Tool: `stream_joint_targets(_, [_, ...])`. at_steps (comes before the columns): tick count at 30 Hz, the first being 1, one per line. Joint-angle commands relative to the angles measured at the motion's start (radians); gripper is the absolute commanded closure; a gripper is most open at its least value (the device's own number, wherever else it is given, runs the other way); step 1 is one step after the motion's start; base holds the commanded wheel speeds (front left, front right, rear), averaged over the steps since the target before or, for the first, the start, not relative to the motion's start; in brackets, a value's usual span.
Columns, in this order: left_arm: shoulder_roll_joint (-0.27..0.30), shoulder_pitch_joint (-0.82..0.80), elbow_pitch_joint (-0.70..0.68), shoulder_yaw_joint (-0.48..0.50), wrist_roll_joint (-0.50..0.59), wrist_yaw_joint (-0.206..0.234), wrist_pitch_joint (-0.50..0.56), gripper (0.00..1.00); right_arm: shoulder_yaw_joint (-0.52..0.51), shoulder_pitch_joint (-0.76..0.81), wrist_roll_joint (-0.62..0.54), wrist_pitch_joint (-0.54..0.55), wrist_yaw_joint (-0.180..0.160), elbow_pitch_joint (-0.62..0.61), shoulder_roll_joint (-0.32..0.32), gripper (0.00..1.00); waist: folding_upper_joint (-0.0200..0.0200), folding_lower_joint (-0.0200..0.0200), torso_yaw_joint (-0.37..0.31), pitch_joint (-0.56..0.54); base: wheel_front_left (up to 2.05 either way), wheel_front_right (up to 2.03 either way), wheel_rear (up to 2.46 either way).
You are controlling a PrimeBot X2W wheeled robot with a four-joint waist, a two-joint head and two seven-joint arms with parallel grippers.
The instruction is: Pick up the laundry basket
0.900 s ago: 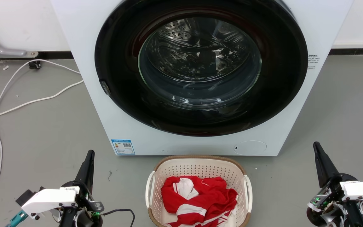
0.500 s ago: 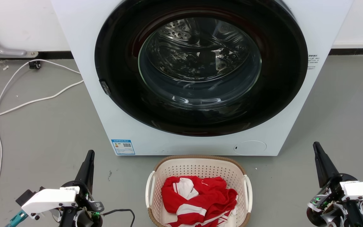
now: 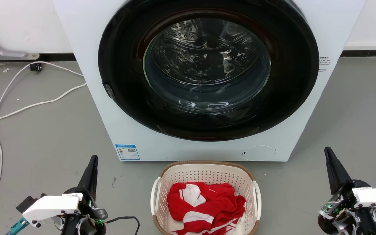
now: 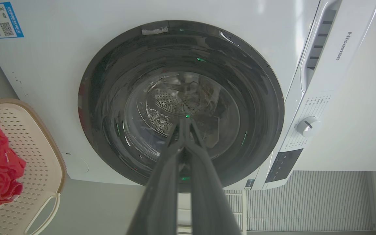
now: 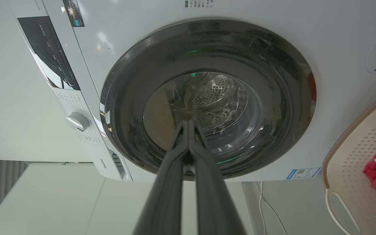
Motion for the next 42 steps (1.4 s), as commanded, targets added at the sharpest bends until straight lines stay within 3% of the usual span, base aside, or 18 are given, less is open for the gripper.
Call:
stream_joint_targets(1, [-0.001,-0.007,0.000,0.004,0.000,-0.003,0.003,1.00,-0.002,-0.012,-0.005,0.004,0.000,0.001,0.004,1.00,0.0000,0.0000,0.000,0.000,0.00,0.00,0.00])
stream_joint_targets(6, [-0.001,-0.008,0.000,0.004,0.001,-0.003,0.004,1.00,-0.002,-0.012,-0.006,0.005,0.000,0.001,0.004,1.00,0.0000,0.0000,0.000,0.000,0.00,0.00,0.00])
stream_joint_targets(7, [-0.001,0.001,0.002,0.000,0.000,0.000,0.000,0.00,-0.001,0.001,0.000,0.000,0.000,0.002,0.001,0.00,0.0000,0.0000,0.000,0.000,0.00,0.00,0.00])
stream_joint_targets(16, [-0.002,-0.002,-0.018,-0.042,0.018,0.000,-0.042,0.00,0.026,0.019,-0.012,-0.039,0.000,-0.027,0.001,0.00,0.0000,0.0000,0.001,0.001,0.00,0.00,0.00])
stream_joint_targets(21, [-0.002,-0.004,-0.039,-0.055,0.079,0.000,-0.071,0.00,0.048,0.027,-0.063,-0.070,0.000,-0.044,-0.004,0.00,0.0000,0.0000,0.002,0.002,0.00,0.00,0.00])
stream_joint_targets(42, [-0.003,-0.012,-0.068,-0.094,0.576,-0.001,-0.159,0.00,0.041,0.052,-0.653,-0.159,0.000,-0.067,0.004,0.00,0.0000,0.0000,0.006,0.004,0.00,0.00,0.00])
